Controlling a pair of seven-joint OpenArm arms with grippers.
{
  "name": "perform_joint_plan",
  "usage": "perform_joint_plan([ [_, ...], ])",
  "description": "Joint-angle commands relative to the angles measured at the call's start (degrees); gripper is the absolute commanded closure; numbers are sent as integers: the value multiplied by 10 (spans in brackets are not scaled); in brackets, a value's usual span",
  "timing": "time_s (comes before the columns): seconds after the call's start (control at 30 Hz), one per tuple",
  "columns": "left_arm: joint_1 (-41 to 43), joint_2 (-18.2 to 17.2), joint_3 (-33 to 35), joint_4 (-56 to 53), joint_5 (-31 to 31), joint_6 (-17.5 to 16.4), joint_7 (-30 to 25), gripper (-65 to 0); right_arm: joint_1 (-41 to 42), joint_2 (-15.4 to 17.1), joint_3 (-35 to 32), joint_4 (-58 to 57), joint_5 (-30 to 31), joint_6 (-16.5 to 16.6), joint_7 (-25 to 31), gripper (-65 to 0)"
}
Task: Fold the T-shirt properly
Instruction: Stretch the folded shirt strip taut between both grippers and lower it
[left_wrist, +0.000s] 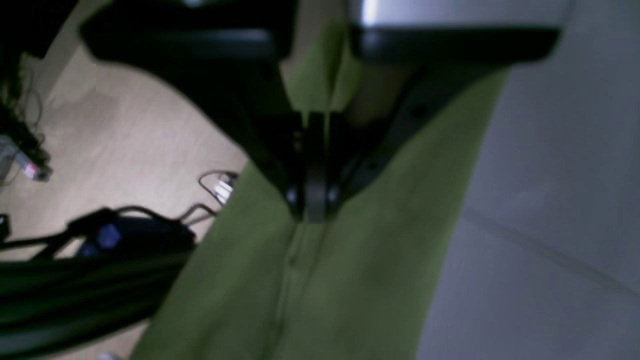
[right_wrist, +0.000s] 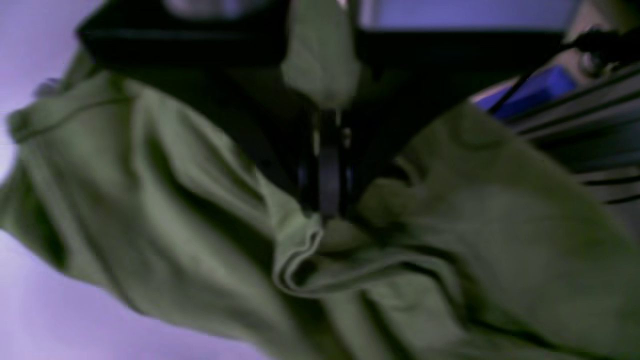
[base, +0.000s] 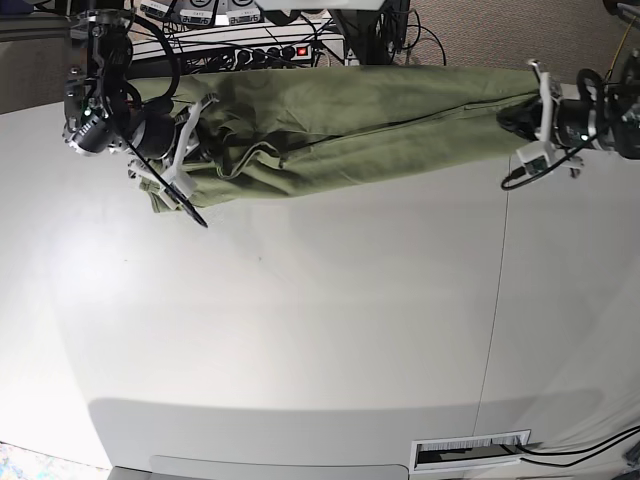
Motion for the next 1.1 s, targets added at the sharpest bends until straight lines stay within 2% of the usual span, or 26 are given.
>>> perform_joint_plan([
  [0.0,-4,-5,-6,-1,10,-1,-16,0,5,7,4,9,-6,3,18,0],
  [0.13,-4,22,-6,-27,50,-1,-31,0,5,7,4,2,-48,3,41,0],
  [0.4,-4,25,-6,-65,50,-1,-65,0,5,7,4,-63,-82,3,93,0],
  [0.47,-4,25,-6,-66,50,-1,-65,0,5,7,4,-80,-58,3,76,0],
  [0.57,-4,25,-6,-66,50,-1,-66,0,5,7,3,-83,10,3,22,0],
  [0.63,-4,25,-6,-66,50,-1,-66,0,5,7,3,-83,15,3,21,0],
  [0.8,-4,25,-6,-66,52,-1,-83,0,5,7,3,-83,-28,3,42,0],
  [0.93,-5,36,-6,-66,96,-1,-106,0,5,7,3,-84,-89,3,103,0],
  [1.07,-5,60,-6,-66,111,-1,-106,0,8,7,3,-84,-111,3,143,0],
])
